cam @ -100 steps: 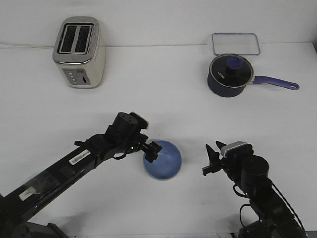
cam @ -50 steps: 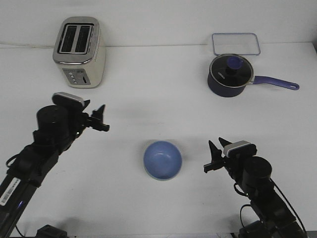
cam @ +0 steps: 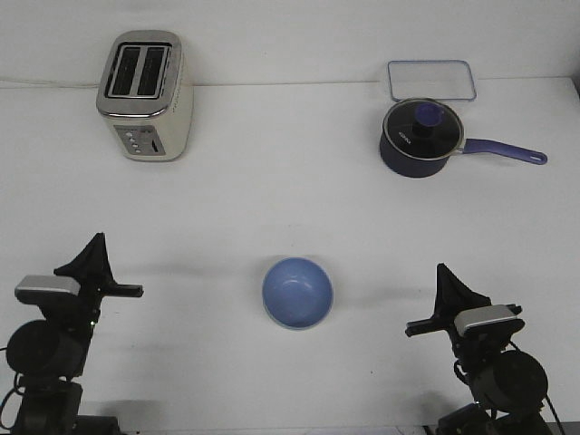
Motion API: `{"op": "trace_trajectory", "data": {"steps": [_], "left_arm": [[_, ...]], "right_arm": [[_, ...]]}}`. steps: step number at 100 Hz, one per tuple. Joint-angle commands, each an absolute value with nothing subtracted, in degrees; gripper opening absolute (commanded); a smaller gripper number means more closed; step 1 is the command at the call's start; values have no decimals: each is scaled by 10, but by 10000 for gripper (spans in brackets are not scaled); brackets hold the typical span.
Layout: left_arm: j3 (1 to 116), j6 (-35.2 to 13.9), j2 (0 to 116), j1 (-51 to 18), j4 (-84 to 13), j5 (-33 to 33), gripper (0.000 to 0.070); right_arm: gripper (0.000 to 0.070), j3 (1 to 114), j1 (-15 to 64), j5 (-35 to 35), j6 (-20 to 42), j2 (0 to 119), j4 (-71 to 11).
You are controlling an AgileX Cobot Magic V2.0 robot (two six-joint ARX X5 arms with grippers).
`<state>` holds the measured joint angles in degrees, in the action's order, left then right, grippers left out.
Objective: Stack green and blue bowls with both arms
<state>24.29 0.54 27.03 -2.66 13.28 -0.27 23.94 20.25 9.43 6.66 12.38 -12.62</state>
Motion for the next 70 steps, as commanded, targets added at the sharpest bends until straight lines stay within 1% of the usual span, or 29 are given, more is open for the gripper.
{"op": "trace_trajectory", "data": {"steps": [1, 13, 70], "left_arm": [[223, 6, 261, -21, 140, -5, 13], [219, 4, 250, -17, 120, -5, 14], [219, 4, 250, -17, 121, -5, 15]], "right_arm": [[0, 240, 206, 100, 59, 123, -121], [0, 240, 206, 100, 60, 123, -120], [0, 240, 206, 100, 60, 123, -120]]}}
